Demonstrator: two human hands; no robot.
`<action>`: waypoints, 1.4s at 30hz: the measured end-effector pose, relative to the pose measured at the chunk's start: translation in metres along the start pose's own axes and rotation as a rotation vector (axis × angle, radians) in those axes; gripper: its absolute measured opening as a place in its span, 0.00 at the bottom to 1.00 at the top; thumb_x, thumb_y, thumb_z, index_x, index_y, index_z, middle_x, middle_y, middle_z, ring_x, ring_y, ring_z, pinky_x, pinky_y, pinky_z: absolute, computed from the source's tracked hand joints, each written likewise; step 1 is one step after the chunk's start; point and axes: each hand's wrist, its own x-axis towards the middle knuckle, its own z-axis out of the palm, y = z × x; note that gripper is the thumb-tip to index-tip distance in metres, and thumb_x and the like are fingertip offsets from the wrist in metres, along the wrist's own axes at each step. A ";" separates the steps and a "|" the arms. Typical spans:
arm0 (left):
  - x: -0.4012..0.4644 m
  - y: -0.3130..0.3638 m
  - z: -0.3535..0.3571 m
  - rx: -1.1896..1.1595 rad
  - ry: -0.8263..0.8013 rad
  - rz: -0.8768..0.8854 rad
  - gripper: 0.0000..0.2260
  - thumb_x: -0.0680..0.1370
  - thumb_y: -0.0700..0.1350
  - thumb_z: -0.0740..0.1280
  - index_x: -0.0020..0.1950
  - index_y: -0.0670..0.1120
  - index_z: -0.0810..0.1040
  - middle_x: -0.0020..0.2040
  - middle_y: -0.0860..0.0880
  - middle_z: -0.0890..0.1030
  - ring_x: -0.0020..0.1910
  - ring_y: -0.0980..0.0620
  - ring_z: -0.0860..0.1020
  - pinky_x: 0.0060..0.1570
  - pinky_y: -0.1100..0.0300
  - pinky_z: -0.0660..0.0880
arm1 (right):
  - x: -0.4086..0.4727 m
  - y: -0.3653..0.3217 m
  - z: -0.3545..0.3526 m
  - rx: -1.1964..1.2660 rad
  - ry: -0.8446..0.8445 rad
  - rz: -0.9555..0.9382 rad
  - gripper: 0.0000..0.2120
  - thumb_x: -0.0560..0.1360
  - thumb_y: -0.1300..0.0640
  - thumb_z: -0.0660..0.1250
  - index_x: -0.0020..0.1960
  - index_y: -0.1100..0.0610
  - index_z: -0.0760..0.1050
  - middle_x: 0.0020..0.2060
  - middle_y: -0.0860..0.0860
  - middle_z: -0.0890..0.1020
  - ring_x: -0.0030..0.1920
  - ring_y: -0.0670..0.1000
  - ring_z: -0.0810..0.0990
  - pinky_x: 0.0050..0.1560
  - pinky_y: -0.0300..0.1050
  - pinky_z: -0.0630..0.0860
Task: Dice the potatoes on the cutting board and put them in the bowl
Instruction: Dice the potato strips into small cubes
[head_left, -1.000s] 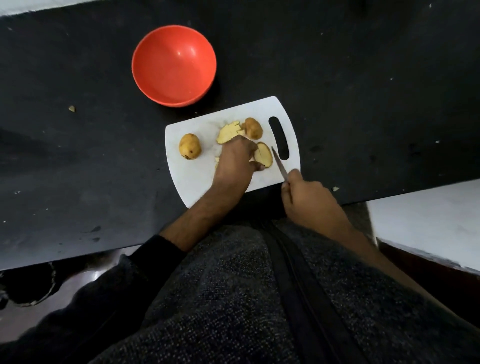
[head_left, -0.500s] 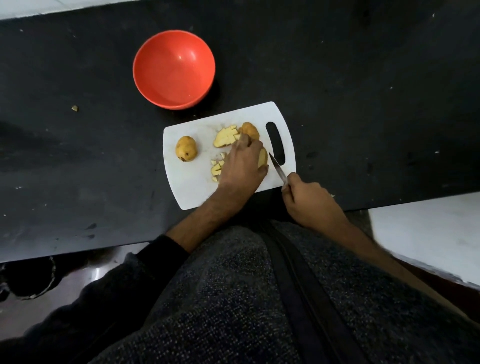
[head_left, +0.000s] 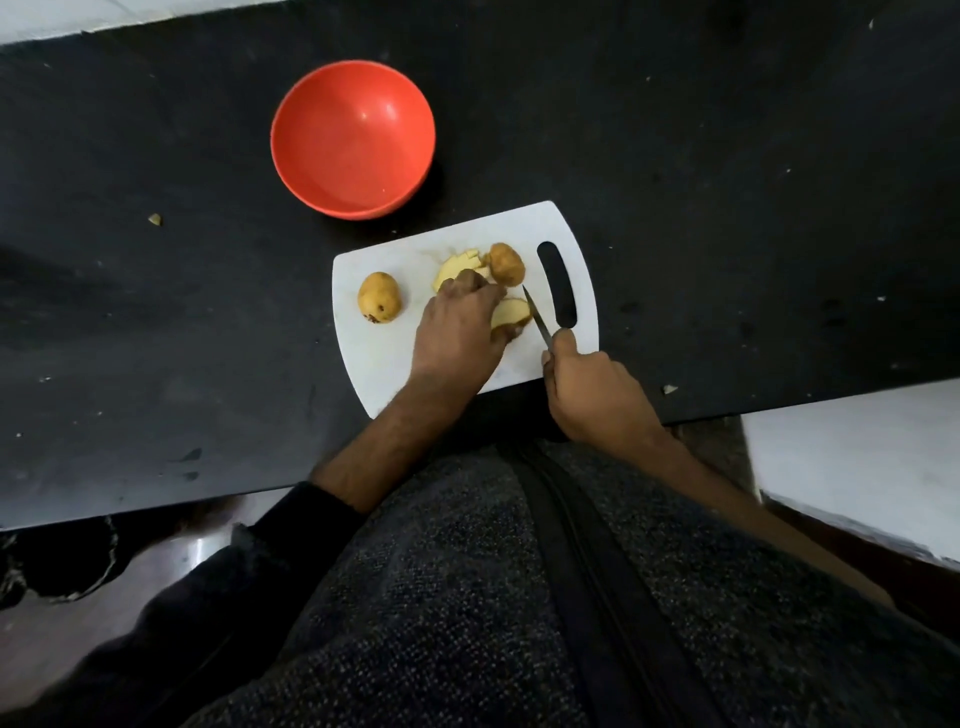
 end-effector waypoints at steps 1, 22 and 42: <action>0.000 0.000 0.000 0.031 -0.001 0.014 0.14 0.76 0.47 0.73 0.60 0.43 0.82 0.57 0.43 0.80 0.56 0.41 0.77 0.54 0.48 0.74 | 0.001 -0.002 0.001 -0.012 0.006 -0.007 0.07 0.85 0.52 0.49 0.51 0.55 0.59 0.36 0.54 0.71 0.38 0.62 0.75 0.38 0.51 0.65; -0.001 0.003 0.002 0.020 -0.018 0.019 0.11 0.76 0.43 0.72 0.56 0.40 0.82 0.54 0.41 0.79 0.54 0.40 0.77 0.51 0.50 0.73 | 0.007 -0.010 0.013 -0.049 -0.113 0.109 0.08 0.80 0.59 0.55 0.58 0.57 0.61 0.49 0.60 0.79 0.48 0.65 0.80 0.41 0.54 0.68; -0.001 0.003 -0.004 0.027 -0.028 -0.007 0.11 0.78 0.44 0.71 0.59 0.42 0.82 0.58 0.43 0.78 0.55 0.43 0.78 0.50 0.52 0.74 | 0.005 -0.019 0.010 -0.057 -0.037 0.047 0.03 0.82 0.57 0.53 0.52 0.54 0.58 0.46 0.59 0.80 0.47 0.66 0.80 0.39 0.52 0.66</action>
